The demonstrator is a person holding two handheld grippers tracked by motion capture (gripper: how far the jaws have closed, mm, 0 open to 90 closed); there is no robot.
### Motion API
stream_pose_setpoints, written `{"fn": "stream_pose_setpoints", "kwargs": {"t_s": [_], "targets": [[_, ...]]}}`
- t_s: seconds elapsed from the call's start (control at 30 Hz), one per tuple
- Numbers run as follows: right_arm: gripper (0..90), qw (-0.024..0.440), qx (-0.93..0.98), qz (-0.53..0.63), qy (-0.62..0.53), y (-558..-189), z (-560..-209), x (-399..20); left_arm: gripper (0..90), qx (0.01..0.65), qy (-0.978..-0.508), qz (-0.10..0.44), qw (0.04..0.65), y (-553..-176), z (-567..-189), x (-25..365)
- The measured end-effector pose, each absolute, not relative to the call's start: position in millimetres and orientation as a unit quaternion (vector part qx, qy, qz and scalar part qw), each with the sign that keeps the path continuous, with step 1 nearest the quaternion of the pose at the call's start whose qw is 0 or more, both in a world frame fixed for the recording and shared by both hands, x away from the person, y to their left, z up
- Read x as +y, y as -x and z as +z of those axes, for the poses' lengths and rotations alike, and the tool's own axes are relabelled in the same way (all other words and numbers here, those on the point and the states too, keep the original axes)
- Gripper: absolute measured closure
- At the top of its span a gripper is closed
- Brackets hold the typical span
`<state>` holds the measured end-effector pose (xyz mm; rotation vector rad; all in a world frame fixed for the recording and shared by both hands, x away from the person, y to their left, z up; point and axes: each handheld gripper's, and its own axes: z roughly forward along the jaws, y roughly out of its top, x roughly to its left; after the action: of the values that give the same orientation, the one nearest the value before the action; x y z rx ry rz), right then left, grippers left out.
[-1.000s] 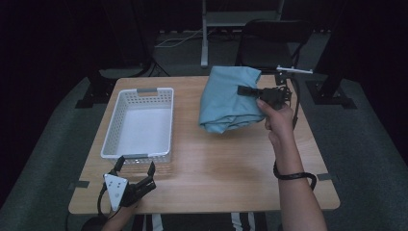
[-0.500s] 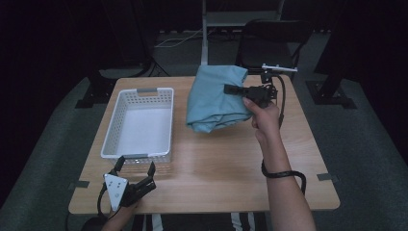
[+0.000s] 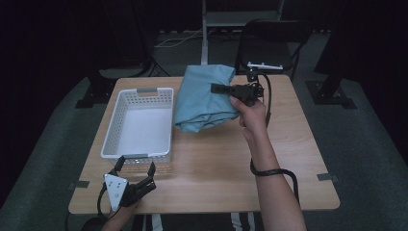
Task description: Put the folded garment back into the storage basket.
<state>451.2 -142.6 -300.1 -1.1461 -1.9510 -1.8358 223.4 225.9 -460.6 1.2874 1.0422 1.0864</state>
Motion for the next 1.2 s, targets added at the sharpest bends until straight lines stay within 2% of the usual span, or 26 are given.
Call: {"fn": "stream_pose_setpoints", "kwargs": {"t_s": [1.2], "targets": [[72.3,0.141,-0.688,-0.62,0.35,-460.7,-291.9,-33.9,3.8,0.435,-0.544,0.457,0.554,-222.4,-460.9,226.7]]}}
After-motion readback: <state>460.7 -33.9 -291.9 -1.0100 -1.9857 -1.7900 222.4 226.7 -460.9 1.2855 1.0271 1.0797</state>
